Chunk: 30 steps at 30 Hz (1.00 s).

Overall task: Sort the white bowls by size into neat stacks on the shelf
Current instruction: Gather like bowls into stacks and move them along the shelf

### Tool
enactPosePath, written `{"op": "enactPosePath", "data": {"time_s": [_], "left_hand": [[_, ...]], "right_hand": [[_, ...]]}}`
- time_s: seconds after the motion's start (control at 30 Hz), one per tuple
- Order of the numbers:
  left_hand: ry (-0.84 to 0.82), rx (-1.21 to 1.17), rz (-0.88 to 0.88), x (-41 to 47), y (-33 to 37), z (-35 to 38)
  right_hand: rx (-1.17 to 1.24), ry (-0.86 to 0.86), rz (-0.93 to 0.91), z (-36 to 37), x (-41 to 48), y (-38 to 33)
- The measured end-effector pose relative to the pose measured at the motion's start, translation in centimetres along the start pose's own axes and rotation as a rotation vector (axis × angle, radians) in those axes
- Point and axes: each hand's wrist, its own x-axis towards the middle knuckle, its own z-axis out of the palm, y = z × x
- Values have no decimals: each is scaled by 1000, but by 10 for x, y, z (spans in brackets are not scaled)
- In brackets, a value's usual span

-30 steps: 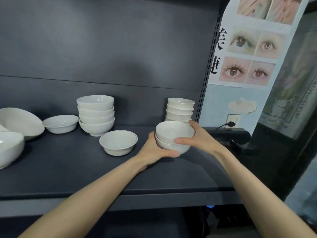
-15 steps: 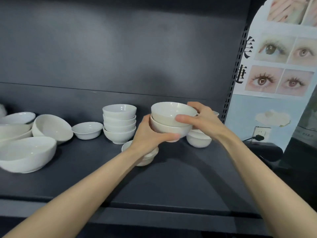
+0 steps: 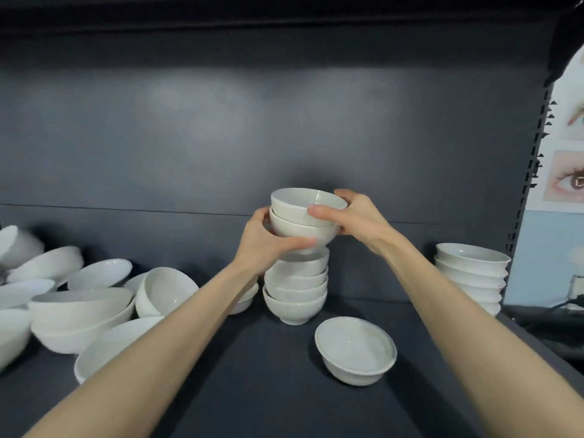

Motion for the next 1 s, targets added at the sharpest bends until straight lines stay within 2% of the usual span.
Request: {"op": "enactPosePath", "data": {"time_s": [0.17,0.53,1.0], "left_hand": [[-50,-52,-35,16,-29,-6],[-50,-66,-112,13,-59,0],[-78,-105,-101,11,-68,-3]], "right_hand": [[-37,29,72,17,8,7],[-67,11,139,27,13,35],[-35,8,95,32,20,52]]}}
